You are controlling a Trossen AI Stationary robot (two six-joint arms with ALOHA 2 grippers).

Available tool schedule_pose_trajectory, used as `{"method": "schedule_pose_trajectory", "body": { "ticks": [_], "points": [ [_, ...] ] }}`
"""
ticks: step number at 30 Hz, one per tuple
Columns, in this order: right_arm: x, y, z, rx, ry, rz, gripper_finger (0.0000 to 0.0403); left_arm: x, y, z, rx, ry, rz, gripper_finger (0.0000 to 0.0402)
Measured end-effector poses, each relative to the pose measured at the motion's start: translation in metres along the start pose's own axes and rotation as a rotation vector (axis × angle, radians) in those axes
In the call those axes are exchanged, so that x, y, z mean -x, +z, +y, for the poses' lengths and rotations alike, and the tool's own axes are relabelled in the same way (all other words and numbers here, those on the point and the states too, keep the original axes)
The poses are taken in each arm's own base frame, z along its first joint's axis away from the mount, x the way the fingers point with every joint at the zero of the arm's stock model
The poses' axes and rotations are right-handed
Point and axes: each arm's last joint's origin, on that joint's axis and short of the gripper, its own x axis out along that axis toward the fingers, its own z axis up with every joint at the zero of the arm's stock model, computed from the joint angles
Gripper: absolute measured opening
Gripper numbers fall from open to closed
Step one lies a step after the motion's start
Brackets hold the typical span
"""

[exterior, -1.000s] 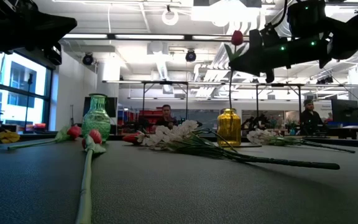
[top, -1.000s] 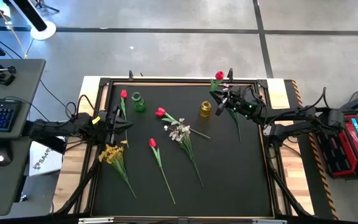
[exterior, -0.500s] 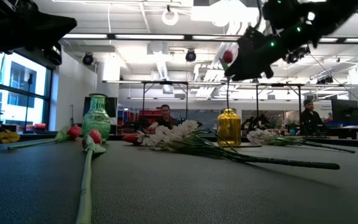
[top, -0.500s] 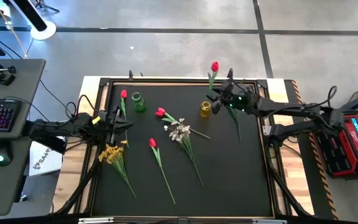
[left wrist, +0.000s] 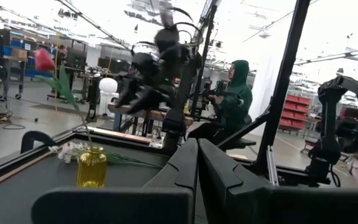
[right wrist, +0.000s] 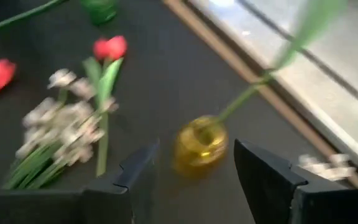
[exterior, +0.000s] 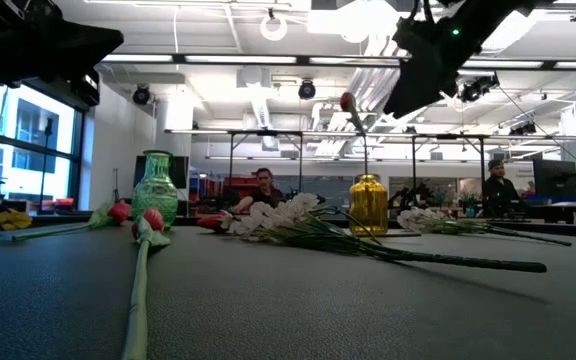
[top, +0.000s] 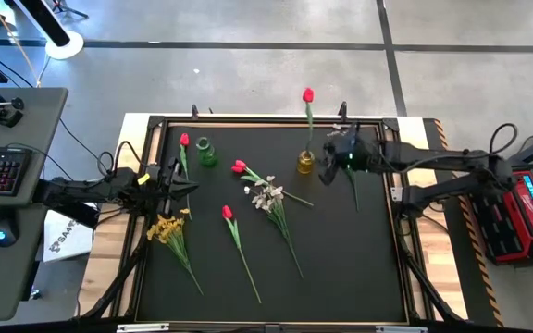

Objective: Sort flowers into vase by color
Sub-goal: Put the yellow flowers into the green vase

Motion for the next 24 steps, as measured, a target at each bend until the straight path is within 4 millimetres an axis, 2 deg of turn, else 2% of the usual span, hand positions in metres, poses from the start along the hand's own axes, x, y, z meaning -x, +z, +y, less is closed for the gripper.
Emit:
{"method": "schedule_pose_trajectory", "body": {
  "ticks": [3,7,11,13,18,24],
  "points": [
    [-0.002,-0.023,0.026,0.059,0.089,0.018,0.0187,-0.001,0.000,0.000,-0.010,0.002,0.005,0.0000],
    [-0.006,-0.066,0.060,0.126,0.252,-0.037,0.0186,-0.004,0.006,-0.004,-0.060,-0.035,-0.063,0.0000],
    [-0.010,-0.099,0.081,0.038,0.404,-0.170,0.0186,-0.009,0.014,-0.014,-0.128,-0.108,-0.160,0.0000],
    [-0.013,-0.111,0.087,0.017,0.433,-0.179,0.0186,-0.013,0.013,-0.017,-0.143,-0.110,-0.164,0.0000],
    [-0.018,-0.119,0.098,0.025,0.369,-0.142,0.0186,-0.028,0.002,-0.021,-0.094,0.042,-0.048,0.0000],
    [-0.024,-0.105,0.106,0.154,0.336,-0.153,0.0186,-0.059,0.001,-0.034,0.039,0.273,0.097,0.0000]
  ]
}}
